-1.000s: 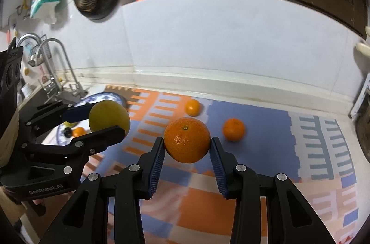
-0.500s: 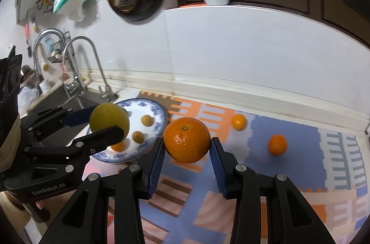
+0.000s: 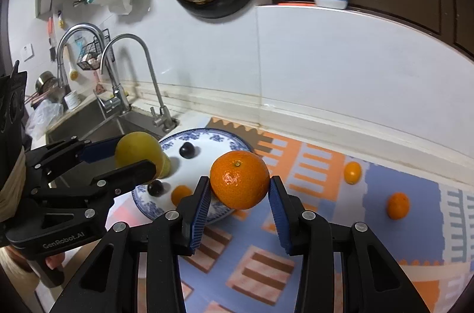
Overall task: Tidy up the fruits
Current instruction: 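Carry the yellow fruit and orange onto the plate and open both tools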
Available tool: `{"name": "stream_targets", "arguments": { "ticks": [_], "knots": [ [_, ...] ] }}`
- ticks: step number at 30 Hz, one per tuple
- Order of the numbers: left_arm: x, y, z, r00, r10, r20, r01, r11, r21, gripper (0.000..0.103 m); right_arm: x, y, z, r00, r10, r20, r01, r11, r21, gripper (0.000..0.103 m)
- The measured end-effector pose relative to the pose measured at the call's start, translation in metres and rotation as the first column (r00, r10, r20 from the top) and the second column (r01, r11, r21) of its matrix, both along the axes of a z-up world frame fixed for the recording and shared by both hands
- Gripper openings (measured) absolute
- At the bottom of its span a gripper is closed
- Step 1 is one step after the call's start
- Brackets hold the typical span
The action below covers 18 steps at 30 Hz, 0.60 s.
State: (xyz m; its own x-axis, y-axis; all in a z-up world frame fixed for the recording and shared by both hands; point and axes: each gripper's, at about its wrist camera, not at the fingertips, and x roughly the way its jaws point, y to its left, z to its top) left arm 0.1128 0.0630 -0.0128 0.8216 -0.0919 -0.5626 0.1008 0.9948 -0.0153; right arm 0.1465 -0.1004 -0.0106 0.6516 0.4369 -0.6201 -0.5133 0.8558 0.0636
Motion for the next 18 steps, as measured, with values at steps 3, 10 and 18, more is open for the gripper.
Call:
{"name": "stream_targets", "arguments": {
  "ticks": [3,10,18],
  "knots": [
    [0.003,0.01,-0.004,1.0,0.017,-0.009,-0.017,1.0,0.006,0.049,0.004,0.012,-0.003,1.0,0.017,-0.004,-0.017,1.0,-0.007,0.041],
    [0.016,0.032,-0.012,0.999,0.028,-0.035,-0.028,1.0,0.009,0.049,0.018,0.038,-0.013,0.998,0.058,-0.025,-0.059,0.998,-0.026,0.041],
    [0.044,0.044,-0.029,0.996,-0.011,-0.092,0.01,1.0,-0.003,0.049,0.044,0.057,-0.039,0.992,0.073,-0.1,-0.08,0.995,-0.063,0.041]
  ]
}}
